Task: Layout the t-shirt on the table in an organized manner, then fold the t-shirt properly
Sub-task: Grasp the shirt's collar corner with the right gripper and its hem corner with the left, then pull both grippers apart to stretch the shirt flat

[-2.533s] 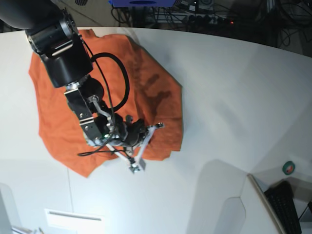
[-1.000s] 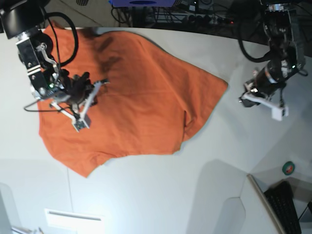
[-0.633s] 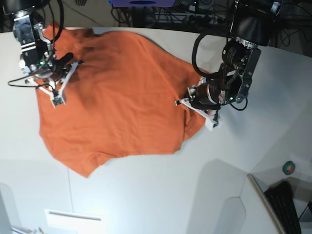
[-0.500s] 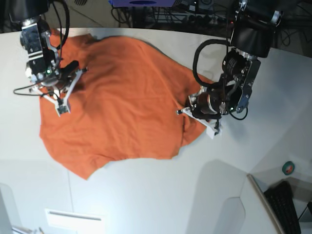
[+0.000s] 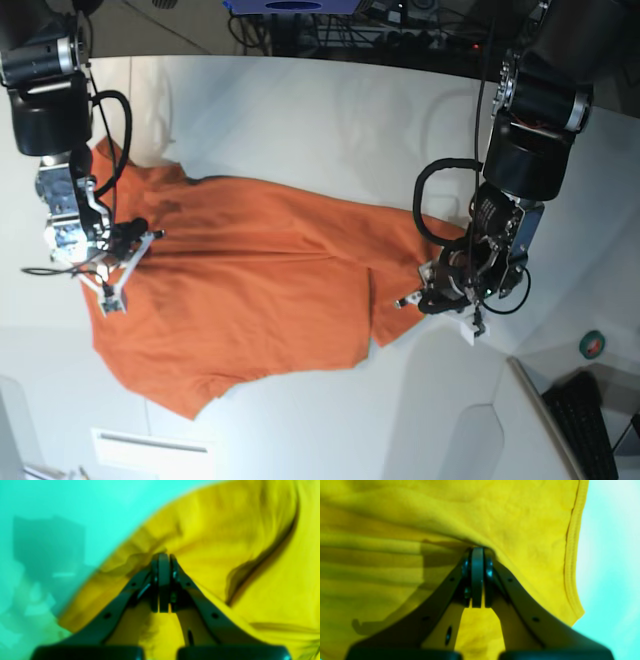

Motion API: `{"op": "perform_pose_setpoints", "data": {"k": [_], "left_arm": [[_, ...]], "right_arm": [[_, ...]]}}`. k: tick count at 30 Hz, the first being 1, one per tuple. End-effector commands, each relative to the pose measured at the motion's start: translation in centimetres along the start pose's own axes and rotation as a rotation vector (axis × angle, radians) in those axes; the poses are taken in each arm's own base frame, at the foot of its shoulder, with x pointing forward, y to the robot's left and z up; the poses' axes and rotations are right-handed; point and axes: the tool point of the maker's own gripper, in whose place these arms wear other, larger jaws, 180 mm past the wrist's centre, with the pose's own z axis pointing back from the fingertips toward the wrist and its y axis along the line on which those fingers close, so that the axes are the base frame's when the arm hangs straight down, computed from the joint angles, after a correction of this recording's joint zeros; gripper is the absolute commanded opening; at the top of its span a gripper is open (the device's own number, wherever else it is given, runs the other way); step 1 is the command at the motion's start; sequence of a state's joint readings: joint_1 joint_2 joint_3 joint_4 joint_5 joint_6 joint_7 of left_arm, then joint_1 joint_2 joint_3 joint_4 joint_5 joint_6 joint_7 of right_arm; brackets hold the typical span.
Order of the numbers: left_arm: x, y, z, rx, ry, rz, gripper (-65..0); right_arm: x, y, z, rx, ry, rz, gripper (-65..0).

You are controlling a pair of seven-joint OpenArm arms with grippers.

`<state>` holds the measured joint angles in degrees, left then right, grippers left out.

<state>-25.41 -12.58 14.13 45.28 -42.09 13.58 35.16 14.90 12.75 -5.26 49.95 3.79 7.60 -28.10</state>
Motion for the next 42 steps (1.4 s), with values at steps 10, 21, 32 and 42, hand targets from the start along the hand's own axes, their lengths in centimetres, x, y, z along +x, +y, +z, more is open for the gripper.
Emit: {"op": "perform_pose_setpoints", "data": {"k": [10,21,32,42], "left_arm": [[4.9,-1.7,8.4,-0.2,-0.157,0.085,-65.0],[-0.3,12.8,14.5,-0.094,-0.272,0.172,-5.9],[-1.9,13.1,9.2,-0.166,-0.171,0.298,-11.2],[-3.4,8.8,5.0,-0.228,-0.039,0.302,-11.7]], "right_arm": [[4.1,-3.5,8.4,-0.097,-0.246,-0.065,-65.0],[-0.5,-5.0,14.4,0.037,-0.378,-0.458,-47.7],[-2.6,-4.9,15.1,0.161,-0.376,-0.615,-28.2],[-4.8,-4.4,15.4,0.153,-0.335,-0.607,-28.2]]}}
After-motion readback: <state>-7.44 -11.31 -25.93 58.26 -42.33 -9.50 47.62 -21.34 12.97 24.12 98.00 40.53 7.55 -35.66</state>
